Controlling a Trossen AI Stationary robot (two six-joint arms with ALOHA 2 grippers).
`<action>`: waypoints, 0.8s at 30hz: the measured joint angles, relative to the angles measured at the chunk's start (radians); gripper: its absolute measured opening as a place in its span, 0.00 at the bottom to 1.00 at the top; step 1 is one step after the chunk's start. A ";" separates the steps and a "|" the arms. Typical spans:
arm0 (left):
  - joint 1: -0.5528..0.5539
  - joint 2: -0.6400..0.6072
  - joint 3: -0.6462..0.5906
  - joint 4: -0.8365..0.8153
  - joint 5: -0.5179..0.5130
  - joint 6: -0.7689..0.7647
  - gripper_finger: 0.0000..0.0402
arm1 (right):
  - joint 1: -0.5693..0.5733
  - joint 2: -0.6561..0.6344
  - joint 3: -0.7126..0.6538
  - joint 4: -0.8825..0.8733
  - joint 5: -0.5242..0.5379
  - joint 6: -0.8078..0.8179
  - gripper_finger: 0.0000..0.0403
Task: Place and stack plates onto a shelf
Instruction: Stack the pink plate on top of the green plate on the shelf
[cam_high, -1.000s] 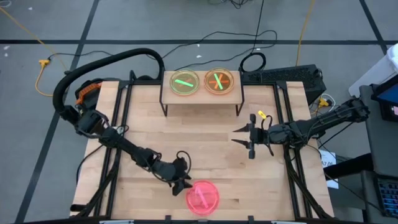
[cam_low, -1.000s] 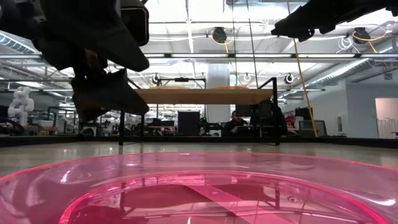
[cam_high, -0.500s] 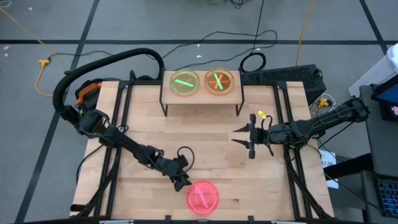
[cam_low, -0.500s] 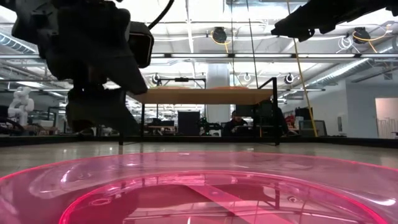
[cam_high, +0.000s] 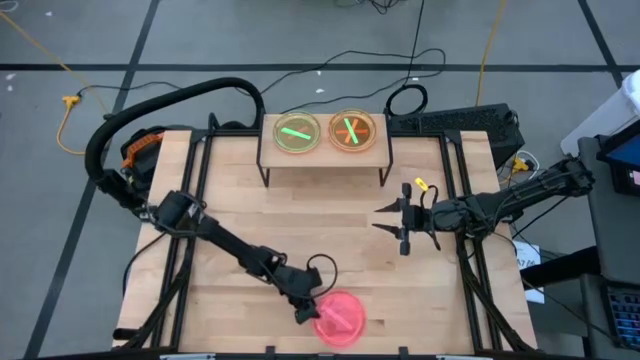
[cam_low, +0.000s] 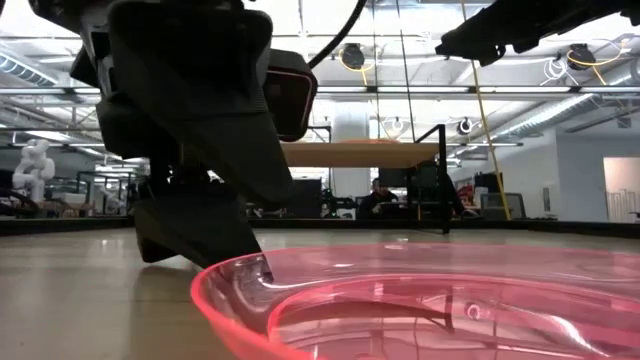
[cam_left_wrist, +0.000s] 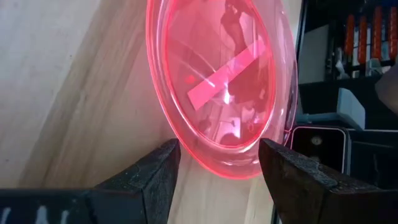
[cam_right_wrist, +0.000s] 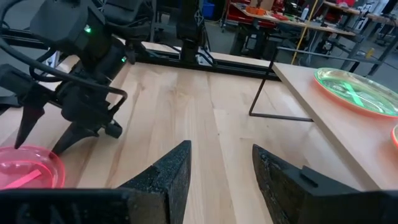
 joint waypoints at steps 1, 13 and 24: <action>0.003 0.000 0.001 -0.002 0.002 -0.001 0.57 | 0.000 0.000 0.000 0.000 0.000 0.000 0.39; 0.037 0.001 -0.001 -0.011 -0.065 -0.051 0.28 | 0.000 0.000 0.000 -0.001 -0.001 0.000 0.39; 0.055 0.002 -0.002 -0.008 -0.068 0.019 0.01 | 0.000 0.000 0.000 -0.001 -0.002 -0.003 0.39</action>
